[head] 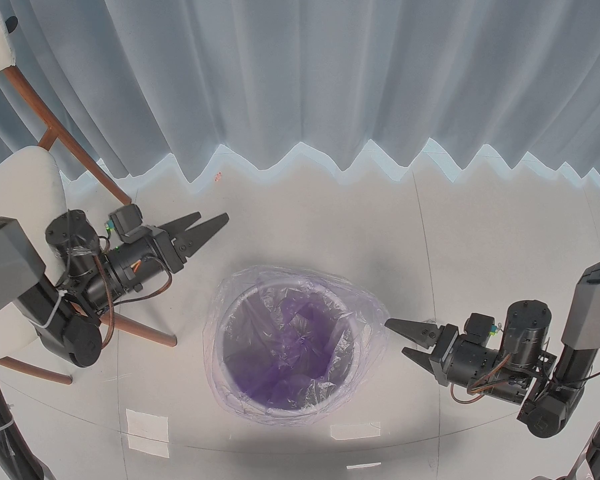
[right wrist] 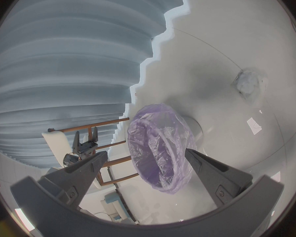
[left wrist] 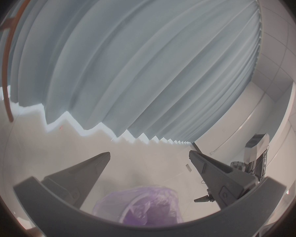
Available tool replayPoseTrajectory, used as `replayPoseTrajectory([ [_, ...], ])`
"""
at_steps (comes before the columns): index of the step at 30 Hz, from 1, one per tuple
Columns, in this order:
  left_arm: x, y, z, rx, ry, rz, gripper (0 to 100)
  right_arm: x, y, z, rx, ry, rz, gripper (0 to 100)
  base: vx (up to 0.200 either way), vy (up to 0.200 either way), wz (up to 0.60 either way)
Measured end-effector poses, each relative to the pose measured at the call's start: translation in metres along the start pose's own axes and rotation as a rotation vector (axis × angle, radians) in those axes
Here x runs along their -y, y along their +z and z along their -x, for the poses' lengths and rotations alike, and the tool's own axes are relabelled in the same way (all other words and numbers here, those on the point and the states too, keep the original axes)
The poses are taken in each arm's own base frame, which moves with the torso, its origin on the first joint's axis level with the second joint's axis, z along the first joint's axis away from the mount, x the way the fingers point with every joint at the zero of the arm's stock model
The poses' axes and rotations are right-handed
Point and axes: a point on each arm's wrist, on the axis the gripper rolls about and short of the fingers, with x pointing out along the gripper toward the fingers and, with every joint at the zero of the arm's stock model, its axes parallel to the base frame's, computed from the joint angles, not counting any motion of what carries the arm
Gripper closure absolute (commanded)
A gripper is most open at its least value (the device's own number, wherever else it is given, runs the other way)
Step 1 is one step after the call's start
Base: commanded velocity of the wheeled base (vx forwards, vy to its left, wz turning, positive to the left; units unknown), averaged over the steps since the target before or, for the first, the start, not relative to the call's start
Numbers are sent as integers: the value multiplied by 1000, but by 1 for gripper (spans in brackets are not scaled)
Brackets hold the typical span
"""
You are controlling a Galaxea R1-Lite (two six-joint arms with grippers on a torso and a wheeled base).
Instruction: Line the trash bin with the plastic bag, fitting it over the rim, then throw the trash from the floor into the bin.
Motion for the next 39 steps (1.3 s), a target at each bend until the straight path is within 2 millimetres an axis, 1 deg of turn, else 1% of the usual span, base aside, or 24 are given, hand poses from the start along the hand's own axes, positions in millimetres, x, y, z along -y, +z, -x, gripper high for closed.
replayPoseTrajectory([
  [3,15,18,5,39,-31,-29,0,-3,0,10,6,1,54,0,-200,0,0],
  [6,29,38,10,83,-65,-40,0,0,1,11,50,-43,177,0,-200,0,0],
  [9,44,58,16,132,-101,-41,0,5,3,3,104,-100,274,0,-200,0,0],
  [14,63,88,29,211,-137,-76,0,8,4,-21,145,-115,325,0,0,0,0],
  [17,71,98,35,240,-146,-95,0,10,4,-36,152,-110,361,0,0,0,0],
  [20,76,103,38,255,-151,-107,0,13,6,-50,167,-109,413,0,0,0,0],
  [27,80,106,43,266,-154,-126,0,11,25,-82,252,-61,468,0,0,0,0],
  [28,80,106,43,265,-152,-130,0,11,26,-86,261,-55,471,100,0,0,0],
  [34,82,103,45,259,-150,-153,0,18,33,-102,286,-48,466,100,0,0,0],
  [39,83,97,45,245,-146,-197,0,27,41,-108,310,-47,381,100,0,0,0],
])
